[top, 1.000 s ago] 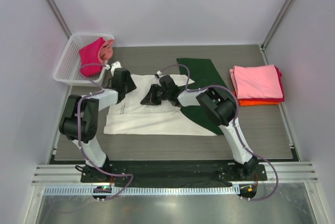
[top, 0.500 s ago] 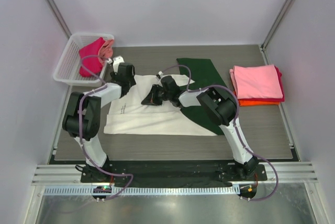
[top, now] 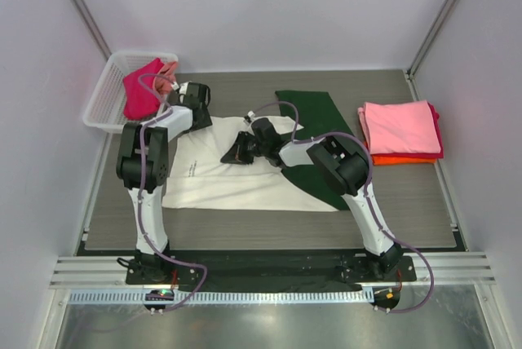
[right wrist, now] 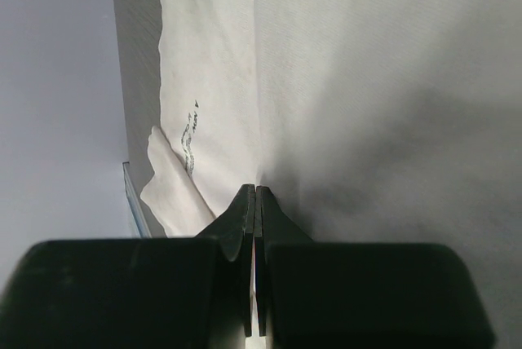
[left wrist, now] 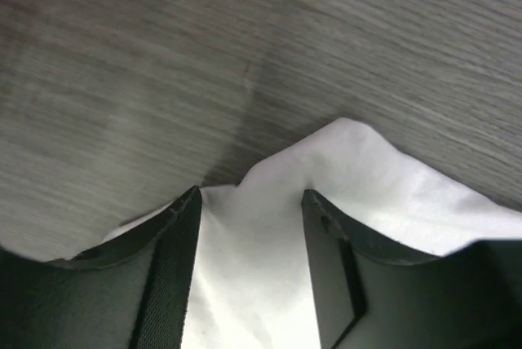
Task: Fold and stack the t-shirts
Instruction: Fold the tshirt
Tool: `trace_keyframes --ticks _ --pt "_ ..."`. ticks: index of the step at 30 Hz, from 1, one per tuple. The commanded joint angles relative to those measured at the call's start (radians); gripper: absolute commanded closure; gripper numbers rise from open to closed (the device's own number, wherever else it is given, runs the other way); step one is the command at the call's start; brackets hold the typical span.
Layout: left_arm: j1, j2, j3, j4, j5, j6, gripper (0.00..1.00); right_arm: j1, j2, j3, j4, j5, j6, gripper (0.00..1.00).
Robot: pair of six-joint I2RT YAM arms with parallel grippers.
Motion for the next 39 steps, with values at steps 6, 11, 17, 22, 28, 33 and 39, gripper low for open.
trace_keyframes --ticks 6,11,17,22,28,33,39 --pt "-0.021 0.005 0.026 -0.116 0.012 0.009 0.76 -0.012 0.004 -0.020 -0.092 0.035 -0.023 0.99" --pt "-0.088 -0.055 -0.003 -0.090 -0.245 0.035 0.92 -0.013 0.007 -0.023 -0.094 0.033 -0.022 0.99" --pt "-0.212 -0.050 0.018 -0.131 -0.401 0.045 0.88 -0.015 0.004 -0.025 -0.097 0.036 -0.020 0.99" --pt "-0.304 -0.113 -0.017 -0.208 -0.506 0.012 0.87 -0.027 0.007 -0.034 -0.094 0.049 0.001 0.99" --pt "-0.355 -0.164 -0.033 -0.272 -0.304 0.039 0.72 -0.050 0.024 -0.060 -0.034 0.033 0.063 0.99" --pt "-0.355 -0.187 -0.049 -0.290 -0.038 0.016 0.50 -0.059 0.014 -0.074 -0.034 0.050 0.066 0.99" --pt "-0.317 -0.389 -0.211 -0.084 0.096 -0.014 0.27 -0.065 0.016 -0.072 -0.044 0.061 0.064 0.99"
